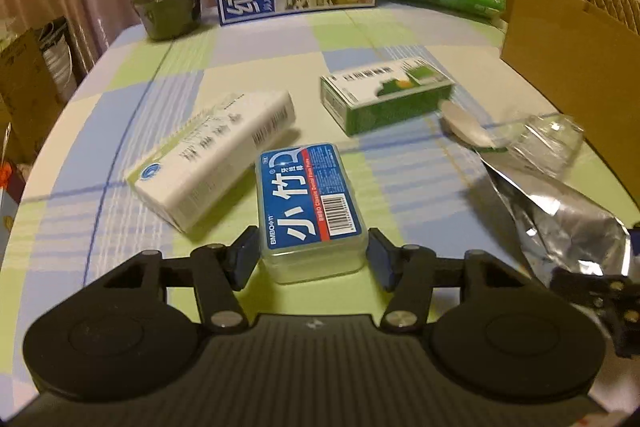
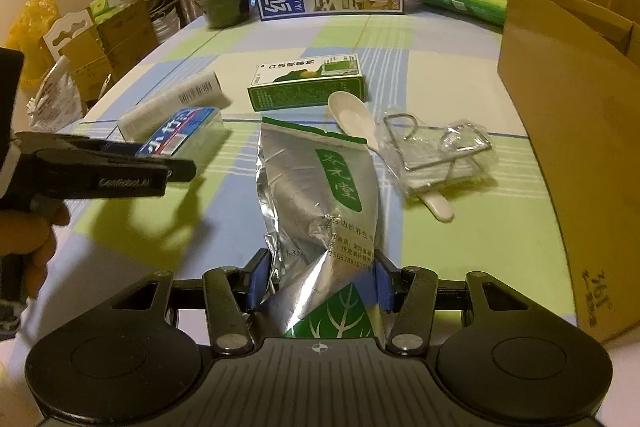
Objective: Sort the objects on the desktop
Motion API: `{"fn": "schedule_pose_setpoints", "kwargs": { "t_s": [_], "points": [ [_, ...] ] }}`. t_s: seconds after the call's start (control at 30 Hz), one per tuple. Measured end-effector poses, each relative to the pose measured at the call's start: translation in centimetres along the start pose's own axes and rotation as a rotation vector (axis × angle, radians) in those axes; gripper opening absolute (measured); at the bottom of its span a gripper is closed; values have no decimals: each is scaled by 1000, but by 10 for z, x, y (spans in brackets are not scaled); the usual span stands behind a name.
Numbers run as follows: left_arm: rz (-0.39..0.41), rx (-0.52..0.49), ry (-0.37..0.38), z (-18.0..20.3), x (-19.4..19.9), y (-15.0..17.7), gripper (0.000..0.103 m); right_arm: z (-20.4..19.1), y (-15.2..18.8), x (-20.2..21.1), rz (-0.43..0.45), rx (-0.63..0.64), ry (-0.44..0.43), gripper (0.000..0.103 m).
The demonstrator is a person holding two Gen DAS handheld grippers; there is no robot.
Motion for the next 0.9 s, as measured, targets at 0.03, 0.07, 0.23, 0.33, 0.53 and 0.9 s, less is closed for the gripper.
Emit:
{"fn": "schedule_pose_setpoints", "kwargs": {
  "t_s": [0.03,0.07,0.23,0.33,0.53,0.9],
  "points": [
    [-10,-7,6,6,6,4,52,1,2,3,1,0,4,49],
    [-17,-18,13,12,12,8,52,3,4,7,1,-4,8,49],
    [-25,-52,58,54,48,31,52,8,18,29,3,-17,15,49],
    [-19,-44,85,77,70,51,52,9,28,44,6,-19,26,49],
    [-8,-86,74,107,98,90,53,15,53,69,18,-34,38,49],
    [46,-52,48,105,94,85,72,25,73,73,34,-14,56,57]
  ]
}}
Point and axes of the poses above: each gripper's, at about its wrist camera, not at the fingertips, and x roughly against the way its jaws point, z to its right, y to its underside, the point moved 10 cm from there along -x, roughly the way its jaws point, and after that the axes turned 1 degree about -z, right-handed, at the moved point
